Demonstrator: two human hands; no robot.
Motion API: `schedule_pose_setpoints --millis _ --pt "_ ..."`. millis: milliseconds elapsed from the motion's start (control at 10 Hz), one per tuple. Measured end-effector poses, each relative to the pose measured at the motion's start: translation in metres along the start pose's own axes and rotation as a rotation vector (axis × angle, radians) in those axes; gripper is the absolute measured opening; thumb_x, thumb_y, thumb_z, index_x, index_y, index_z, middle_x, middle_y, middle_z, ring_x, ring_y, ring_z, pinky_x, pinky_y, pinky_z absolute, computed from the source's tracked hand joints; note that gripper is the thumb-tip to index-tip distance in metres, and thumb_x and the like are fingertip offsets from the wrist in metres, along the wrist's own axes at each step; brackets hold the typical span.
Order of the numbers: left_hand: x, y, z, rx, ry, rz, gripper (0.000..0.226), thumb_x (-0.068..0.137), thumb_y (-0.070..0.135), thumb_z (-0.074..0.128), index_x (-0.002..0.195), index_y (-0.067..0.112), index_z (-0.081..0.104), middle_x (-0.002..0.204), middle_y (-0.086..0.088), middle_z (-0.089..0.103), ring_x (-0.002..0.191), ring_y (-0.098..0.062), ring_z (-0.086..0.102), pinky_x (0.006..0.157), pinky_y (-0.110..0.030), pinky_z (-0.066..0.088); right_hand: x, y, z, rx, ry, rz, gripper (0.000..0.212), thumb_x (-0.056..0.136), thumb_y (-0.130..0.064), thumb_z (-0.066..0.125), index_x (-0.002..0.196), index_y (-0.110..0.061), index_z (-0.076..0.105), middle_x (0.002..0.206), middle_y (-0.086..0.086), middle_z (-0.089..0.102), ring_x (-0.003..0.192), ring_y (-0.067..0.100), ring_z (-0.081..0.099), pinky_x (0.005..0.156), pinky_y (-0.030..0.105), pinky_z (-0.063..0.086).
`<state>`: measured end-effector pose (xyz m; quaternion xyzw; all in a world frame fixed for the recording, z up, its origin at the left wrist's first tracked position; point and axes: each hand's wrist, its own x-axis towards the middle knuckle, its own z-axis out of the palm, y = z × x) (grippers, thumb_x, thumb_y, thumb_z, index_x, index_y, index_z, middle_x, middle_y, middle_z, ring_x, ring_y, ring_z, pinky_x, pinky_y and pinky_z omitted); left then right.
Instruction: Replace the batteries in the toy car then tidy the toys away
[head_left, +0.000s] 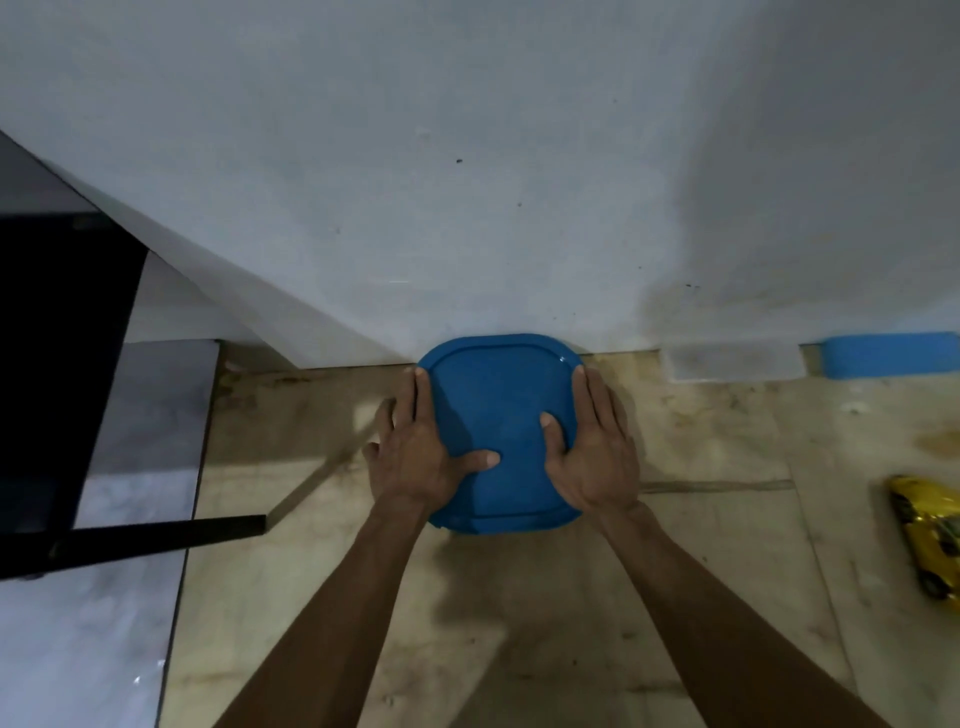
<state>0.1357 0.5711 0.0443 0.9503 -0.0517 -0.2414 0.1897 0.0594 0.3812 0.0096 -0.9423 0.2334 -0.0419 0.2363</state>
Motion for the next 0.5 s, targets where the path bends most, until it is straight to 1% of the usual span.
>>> schedule_pose_setpoints --millis 100,200,300,400,500 --pt "-0.004 0.005 -0.003 0.054 0.008 -0.012 0.141 0.057 0.086 0.067 0.158 0.026 -0.013 0.166 0.011 -0.008 0.151 -0.029 0.002 0.111 -0.064 0.026 -0.001 0.0 -0.007 -0.046 -0.039 -0.002 0.074 0.096 -0.059 0.038 0.156 -0.018 0.029 0.161 0.003 0.032 0.146 0.031 0.032 0.102 0.051 0.05" --pt "-0.006 0.013 -0.007 0.093 0.014 -0.041 0.141 0.059 0.083 0.069 0.158 0.025 -0.013 0.166 0.008 -0.01 0.152 -0.032 -0.002 0.113 -0.064 0.022 0.004 -0.003 -0.017 -0.068 -0.151 -0.003 0.079 0.095 -0.062 0.036 0.158 -0.018 0.018 0.165 0.002 0.021 0.149 0.03 0.022 0.107 0.053 0.044" --pt "-0.008 0.019 -0.008 0.12 0.023 -0.08 0.141 0.058 0.08 0.073 0.158 0.026 -0.011 0.166 0.002 -0.011 0.152 -0.033 -0.004 0.115 -0.064 0.019 0.006 -0.009 -0.025 -0.097 -0.235 0.019 0.08 0.097 -0.06 0.039 0.159 -0.02 0.007 0.166 0.001 0.007 0.15 0.029 0.013 0.109 0.052 0.041" --pt "-0.02 0.033 -0.008 0.131 0.085 -0.095 0.133 0.065 0.07 0.077 0.157 0.03 -0.011 0.166 -0.002 -0.007 0.151 -0.033 -0.001 0.117 -0.063 0.016 0.0 -0.014 -0.039 0.004 -0.239 0.064 0.08 0.097 -0.055 0.045 0.159 -0.024 0.005 0.167 0.001 0.0 0.15 0.029 0.009 0.114 0.049 0.033" --pt "-0.037 0.05 -0.003 0.128 0.148 -0.044 0.116 0.078 0.065 0.07 0.158 0.03 -0.005 0.166 -0.005 -0.005 0.152 -0.034 0.002 0.118 -0.061 0.016 -0.012 -0.012 -0.051 0.136 -0.203 0.074 0.074 0.099 -0.05 0.045 0.159 -0.024 0.009 0.167 0.004 0.003 0.151 0.029 0.009 0.118 0.046 0.026"
